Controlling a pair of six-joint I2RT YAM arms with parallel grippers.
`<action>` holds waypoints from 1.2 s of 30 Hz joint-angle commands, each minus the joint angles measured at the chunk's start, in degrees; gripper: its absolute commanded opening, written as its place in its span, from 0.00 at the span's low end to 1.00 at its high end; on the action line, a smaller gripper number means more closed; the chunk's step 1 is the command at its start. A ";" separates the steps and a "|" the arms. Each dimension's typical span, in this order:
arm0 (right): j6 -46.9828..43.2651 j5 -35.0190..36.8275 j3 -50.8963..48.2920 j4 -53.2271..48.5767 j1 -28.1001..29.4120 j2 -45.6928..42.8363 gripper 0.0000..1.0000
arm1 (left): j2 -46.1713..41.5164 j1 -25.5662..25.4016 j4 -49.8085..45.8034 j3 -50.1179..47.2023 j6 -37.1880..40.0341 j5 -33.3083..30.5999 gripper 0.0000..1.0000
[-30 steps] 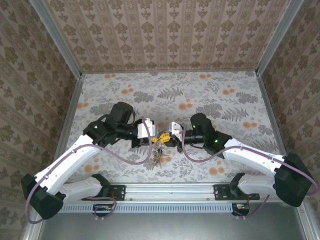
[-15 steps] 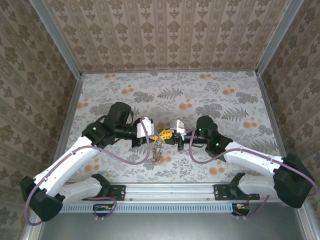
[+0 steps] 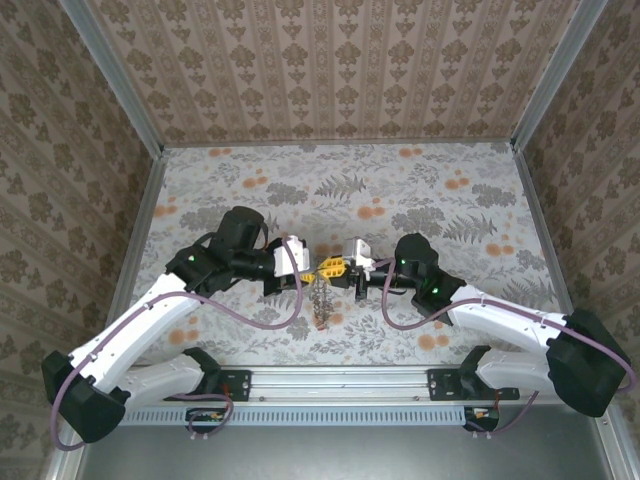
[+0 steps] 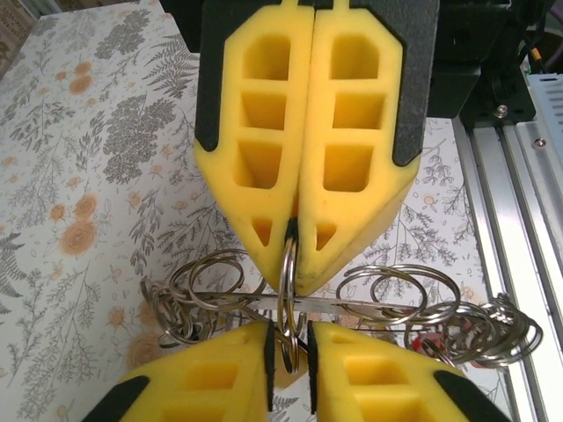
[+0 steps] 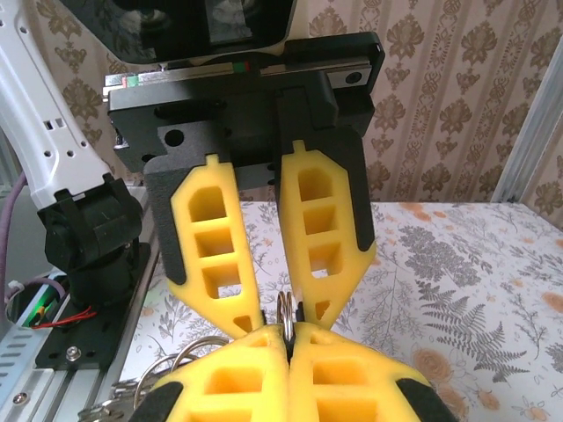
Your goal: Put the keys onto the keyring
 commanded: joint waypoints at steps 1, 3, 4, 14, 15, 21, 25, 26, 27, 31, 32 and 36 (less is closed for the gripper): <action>-1.16 -0.53 0.76 3.21 0.36 -1.55 0.00 | 0.15 0.21 1.14 0.06 -0.90 -0.02 0.18; -1.50 -0.46 0.67 2.65 0.41 -1.55 0.00 | -0.30 0.31 1.96 0.11 -1.38 0.48 0.22; -1.64 -0.41 0.59 2.35 0.40 -1.55 0.00 | -0.63 0.40 2.43 0.15 -1.47 0.92 0.23; -2.38 -0.10 0.62 1.59 0.46 -1.63 0.00 | -1.42 0.80 2.05 0.66 0.42 5.19 0.04; -2.71 0.07 0.61 1.03 0.47 -1.81 0.00 | -1.48 0.81 1.90 0.68 0.49 5.04 0.00; -7.30 3.01 2.68 -11.62 0.36 -4.46 0.13 | -0.84 0.72 -3.05 3.36 2.36 0.90 0.00; -11.65 4.26 6.64 -24.05 0.39 -5.28 0.21 | 0.53 0.04 -8.02 5.86 3.36 -2.99 0.00; -12.59 4.51 7.64 -26.46 0.47 -5.24 0.22 | 1.01 -0.34 -9.37 6.58 3.61 -3.87 0.00; -13.08 4.67 8.16 -27.93 0.46 -5.16 0.22 | 1.54 -0.55 -10.25 7.13 3.66 -4.40 0.00; -13.06 4.36 9.58 -28.81 0.45 -3.98 0.25 | 3.41 -1.46 -12.94 8.79 3.85 -5.96 0.00; -12.88 4.05 10.14 -28.90 0.53 -3.31 0.25 | 3.89 -1.70 -13.18 9.09 3.94 -6.07 0.00; -11.98 3.80 11.30 -27.69 0.84 -0.82 0.25 | 4.59 -1.91 -12.24 8.84 3.38 -5.89 0.00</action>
